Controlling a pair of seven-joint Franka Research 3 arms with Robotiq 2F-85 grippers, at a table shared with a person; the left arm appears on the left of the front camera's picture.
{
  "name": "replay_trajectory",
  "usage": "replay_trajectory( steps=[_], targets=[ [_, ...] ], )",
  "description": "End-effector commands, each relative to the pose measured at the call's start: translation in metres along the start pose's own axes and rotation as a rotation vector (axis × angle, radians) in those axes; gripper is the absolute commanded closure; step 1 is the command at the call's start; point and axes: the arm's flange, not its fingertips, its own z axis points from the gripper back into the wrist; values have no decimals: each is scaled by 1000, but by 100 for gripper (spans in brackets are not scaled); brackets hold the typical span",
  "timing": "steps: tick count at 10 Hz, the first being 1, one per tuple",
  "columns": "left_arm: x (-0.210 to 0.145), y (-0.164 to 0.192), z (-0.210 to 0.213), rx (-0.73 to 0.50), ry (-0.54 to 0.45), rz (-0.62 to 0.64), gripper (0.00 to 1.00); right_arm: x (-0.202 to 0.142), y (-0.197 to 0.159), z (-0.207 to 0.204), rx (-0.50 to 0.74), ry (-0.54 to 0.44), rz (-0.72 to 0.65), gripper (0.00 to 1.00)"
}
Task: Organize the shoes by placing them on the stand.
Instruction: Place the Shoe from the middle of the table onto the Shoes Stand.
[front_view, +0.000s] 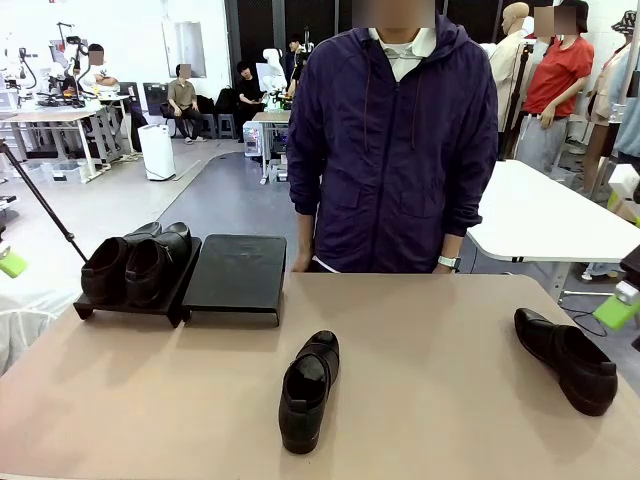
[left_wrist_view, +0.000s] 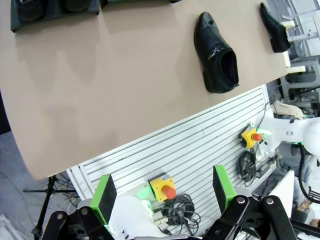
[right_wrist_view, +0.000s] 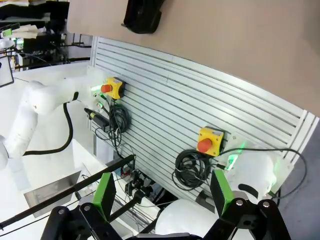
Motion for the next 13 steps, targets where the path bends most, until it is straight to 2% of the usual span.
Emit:
replay_trajectory(
  steps=[1, 5, 6, 7, 9, 10, 11, 12, 13],
  targets=[
    [-1, 0, 1, -13, 0, -10, 0, 1, 4, 4, 14, 3, -2, 0],
    [0, 0, 0, 0, 0, 0, 0, 1, 4, 4, 14, 3, -2, 0],
    [19, -45, -32, -8, 100, -115, 0, 1, 4, 4, 14, 3, -2, 0],
    [35, -84, -69, 162, 168, -104, 0, 1, 4, 4, 14, 3, -2, 0],
    [43, -161, -160, 56, 284, -169, 0, 1, 4, 4, 14, 3, -2, 0],
    [33, -199, -222, 104, 406, -152, 0, 1, 4, 4, 14, 3, -2, 0],
    [21, -219, -252, 172, 475, -164, 0, 1, 4, 4, 14, 3, -2, 0],
    [17, -231, -276, 206, 434, -219, 0, 1, 4, 4, 14, 3, -2, 0],
    [15, -237, -282, 159, 475, -241, 0, 1, 4, 4, 14, 3, -2, 0]
  ],
)
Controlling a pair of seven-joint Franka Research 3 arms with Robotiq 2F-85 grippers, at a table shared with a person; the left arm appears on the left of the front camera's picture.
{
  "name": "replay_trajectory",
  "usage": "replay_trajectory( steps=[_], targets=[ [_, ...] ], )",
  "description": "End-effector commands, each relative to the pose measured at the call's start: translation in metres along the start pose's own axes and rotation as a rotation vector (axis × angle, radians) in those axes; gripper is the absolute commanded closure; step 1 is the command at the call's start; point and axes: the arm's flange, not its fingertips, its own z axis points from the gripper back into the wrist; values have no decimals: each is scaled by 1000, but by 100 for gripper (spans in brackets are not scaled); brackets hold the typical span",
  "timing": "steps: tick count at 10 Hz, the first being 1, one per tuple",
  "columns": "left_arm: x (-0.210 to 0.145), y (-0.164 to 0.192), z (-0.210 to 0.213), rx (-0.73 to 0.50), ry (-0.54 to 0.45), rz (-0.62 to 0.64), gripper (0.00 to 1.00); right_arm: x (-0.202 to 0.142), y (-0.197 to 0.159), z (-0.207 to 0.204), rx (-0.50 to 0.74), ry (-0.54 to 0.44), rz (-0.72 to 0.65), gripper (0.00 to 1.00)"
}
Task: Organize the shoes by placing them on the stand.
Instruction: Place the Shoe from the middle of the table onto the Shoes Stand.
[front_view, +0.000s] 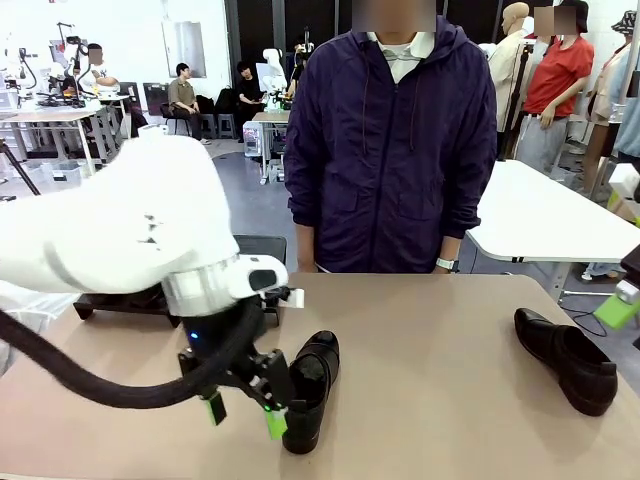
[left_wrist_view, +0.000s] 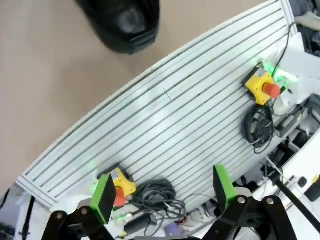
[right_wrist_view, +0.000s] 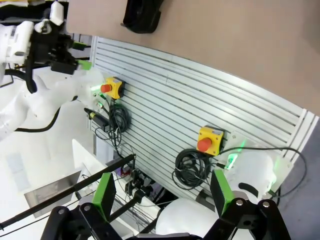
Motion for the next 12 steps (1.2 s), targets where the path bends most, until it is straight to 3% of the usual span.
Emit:
replay_trajectory(
  steps=[1, 2, 5, 6, 9, 12],
  targets=[
    [16, 19, 36, -26, -22, -44, 0, 1, 3, 3, 17, 1, 1, 0],
    [0, 0, 0, 0, 0, 0, 0, 1, 3, 3, 17, 1, 1, 0],
    [0, 0, 0, 0, 0, 0, 0, 1, 3, 3, 17, 1, 1, 0],
    [9, 0, 2, -7, 9, -18, 0, 1, 3, 3, 17, 1, 1, 0],
    [69, -43, -13, 205, 30, 8, 0, 1, 3, 3, 17, 1, 1, 0],
    [109, -67, -34, 222, 12, -105, 0, 1, 3, 3, 17, 1, 1, 0]
  ],
)
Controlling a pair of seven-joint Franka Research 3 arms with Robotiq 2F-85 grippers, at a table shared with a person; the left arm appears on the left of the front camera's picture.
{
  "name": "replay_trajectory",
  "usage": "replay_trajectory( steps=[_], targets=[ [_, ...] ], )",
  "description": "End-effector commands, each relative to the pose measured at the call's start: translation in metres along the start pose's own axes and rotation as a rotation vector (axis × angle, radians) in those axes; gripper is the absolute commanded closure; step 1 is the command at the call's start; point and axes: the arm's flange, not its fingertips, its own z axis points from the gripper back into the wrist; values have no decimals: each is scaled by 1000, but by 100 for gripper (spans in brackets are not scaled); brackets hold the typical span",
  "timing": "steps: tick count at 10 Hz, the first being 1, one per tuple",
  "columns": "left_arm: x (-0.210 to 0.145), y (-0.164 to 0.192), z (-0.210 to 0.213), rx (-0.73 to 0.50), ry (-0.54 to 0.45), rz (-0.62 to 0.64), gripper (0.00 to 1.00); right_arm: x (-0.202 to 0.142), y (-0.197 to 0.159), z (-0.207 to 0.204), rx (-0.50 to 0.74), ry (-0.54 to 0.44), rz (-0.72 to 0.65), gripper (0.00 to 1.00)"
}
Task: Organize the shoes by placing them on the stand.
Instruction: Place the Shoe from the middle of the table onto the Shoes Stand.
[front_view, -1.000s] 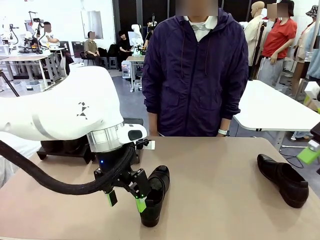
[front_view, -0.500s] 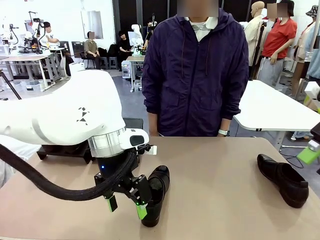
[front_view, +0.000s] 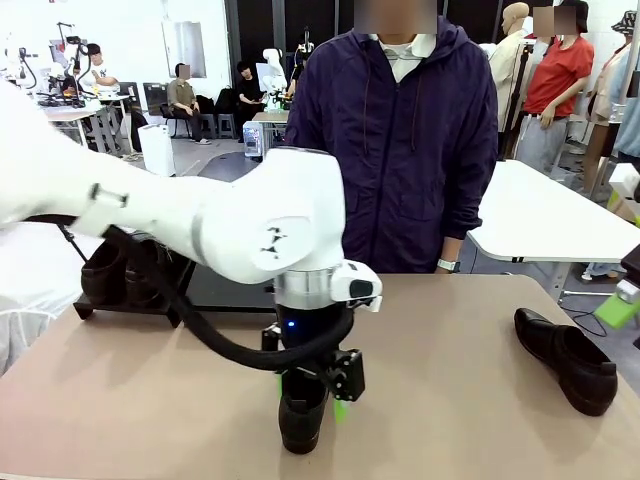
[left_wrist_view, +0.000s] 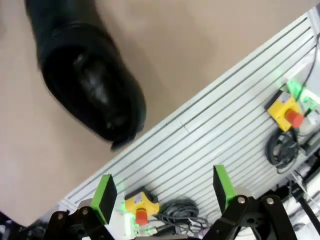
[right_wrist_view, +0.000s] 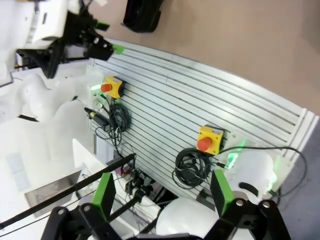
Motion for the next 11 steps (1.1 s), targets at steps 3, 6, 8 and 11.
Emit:
replay_trajectory(
  steps=[3, 6, 8, 11],
  targets=[
    [32, -11, -23, -2, -37, 51, 0, 1, 2, 3, 17, -2, 2, 0],
    [45, -6, -46, 101, -94, 128, 0, 1, 2, 3, 17, -2, 2, 0],
    [53, -6, -55, 154, -105, 121, 0, 1, 2, 3, 17, -2, 2, 0],
    [60, -5, -67, 151, -75, 115, 0, 1, 2, 3, 17, -2, 2, 0]
  ],
)
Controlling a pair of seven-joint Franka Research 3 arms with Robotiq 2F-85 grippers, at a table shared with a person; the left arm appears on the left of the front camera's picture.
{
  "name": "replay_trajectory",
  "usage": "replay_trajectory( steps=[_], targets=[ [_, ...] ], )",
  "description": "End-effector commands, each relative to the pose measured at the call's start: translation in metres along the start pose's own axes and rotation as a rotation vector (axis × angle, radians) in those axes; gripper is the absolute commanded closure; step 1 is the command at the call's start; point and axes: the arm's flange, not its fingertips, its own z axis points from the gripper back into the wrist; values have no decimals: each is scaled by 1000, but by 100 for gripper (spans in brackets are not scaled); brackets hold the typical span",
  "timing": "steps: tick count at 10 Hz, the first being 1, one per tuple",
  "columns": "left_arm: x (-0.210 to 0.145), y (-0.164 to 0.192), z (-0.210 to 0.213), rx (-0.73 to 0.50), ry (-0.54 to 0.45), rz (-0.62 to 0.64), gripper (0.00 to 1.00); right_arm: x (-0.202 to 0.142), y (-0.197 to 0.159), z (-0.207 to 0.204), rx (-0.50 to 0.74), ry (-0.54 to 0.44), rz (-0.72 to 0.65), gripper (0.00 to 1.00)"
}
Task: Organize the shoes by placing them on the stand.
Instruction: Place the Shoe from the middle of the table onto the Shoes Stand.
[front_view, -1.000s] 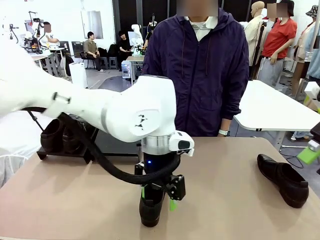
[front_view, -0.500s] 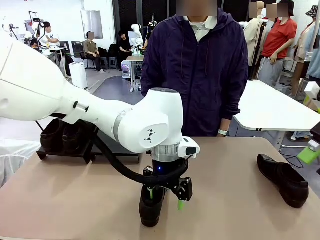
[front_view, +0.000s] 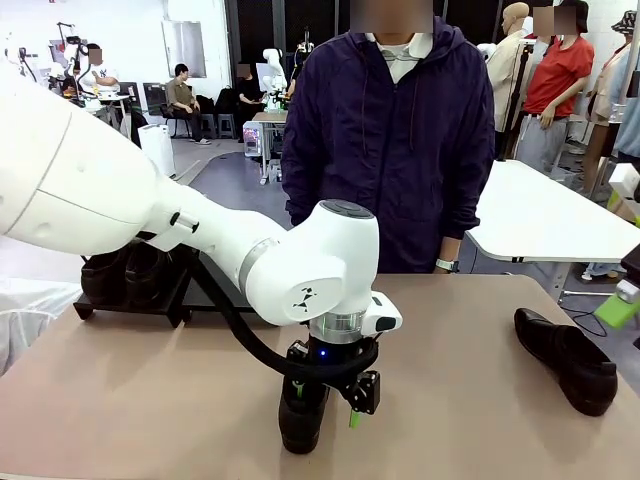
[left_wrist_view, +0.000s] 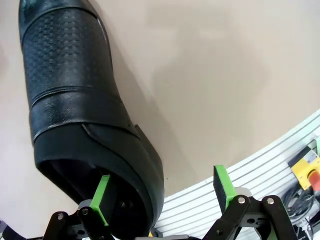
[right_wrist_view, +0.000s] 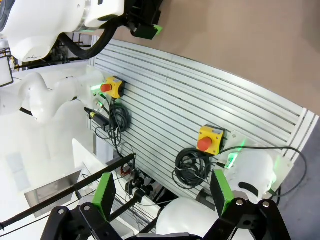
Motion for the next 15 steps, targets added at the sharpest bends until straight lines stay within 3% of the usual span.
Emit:
replay_trajectory(
  steps=[1, 2, 3, 4, 5, 15],
  targets=[
    [7, -2, -1, 24, -8, 28, 0, 1, 3, 3, 17, -2, 3, 0],
    [7, -1, -3, 17, 0, 36, 0, 1, 3, 3, 17, -2, 3, 0],
    [6, 1, -3, 14, -5, 39, 37, 1, 3, 3, 17, -2, 3, 0],
    [6, 0, -3, 14, -3, 41, 96, 1, 3, 3, 17, -2, 3, 0],
    [6, 2, -3, 20, -15, 50, 100, 1, 3, 3, 17, -2, 3, 0],
    [5, 11, 1, 51, -52, 132, 100, 1, 3, 3, 17, -2, 3, 0]
  ],
)
